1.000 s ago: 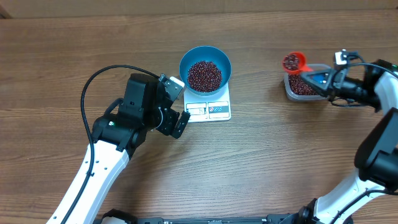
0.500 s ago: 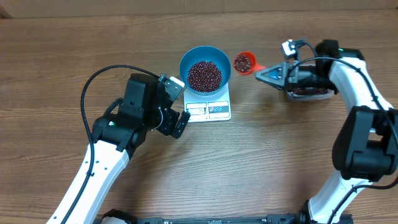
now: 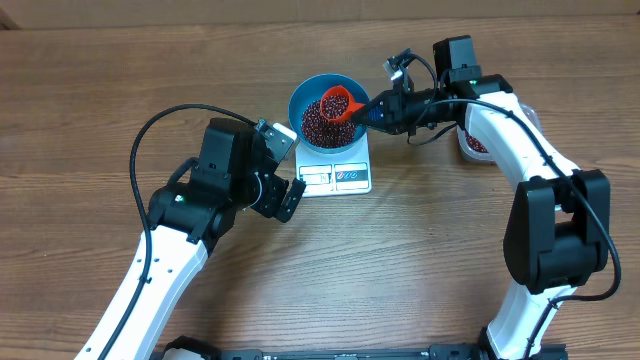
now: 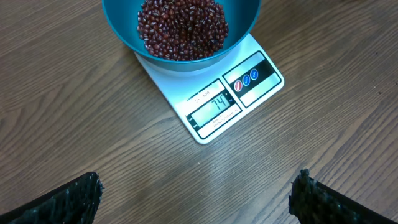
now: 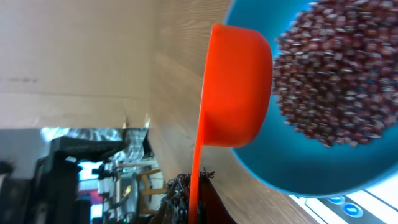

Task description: Scoop item into bowl and weigh 150g on scale

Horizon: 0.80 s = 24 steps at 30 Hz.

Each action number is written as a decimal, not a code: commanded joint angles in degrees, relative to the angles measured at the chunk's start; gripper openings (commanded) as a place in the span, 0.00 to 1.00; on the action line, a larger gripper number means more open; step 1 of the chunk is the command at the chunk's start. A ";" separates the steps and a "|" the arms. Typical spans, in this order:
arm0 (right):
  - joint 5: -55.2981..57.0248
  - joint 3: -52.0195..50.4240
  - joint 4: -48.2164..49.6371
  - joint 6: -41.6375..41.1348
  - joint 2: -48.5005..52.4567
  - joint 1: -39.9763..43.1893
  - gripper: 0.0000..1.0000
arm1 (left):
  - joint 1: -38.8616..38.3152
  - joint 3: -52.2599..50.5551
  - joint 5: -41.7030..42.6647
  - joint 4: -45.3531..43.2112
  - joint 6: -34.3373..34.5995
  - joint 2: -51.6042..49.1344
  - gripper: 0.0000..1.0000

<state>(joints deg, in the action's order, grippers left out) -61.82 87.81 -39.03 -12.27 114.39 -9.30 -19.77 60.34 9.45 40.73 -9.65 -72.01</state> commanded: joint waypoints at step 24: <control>66.36 16.22 -14.51 11.43 0.07 -16.83 0.04 | 0.24 -0.15 0.61 -0.04 -1.07 0.44 1.00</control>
<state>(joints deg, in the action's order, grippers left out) -6.00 102.54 -54.00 -3.55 114.74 -23.86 -19.77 60.34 9.45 40.73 -9.65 -72.01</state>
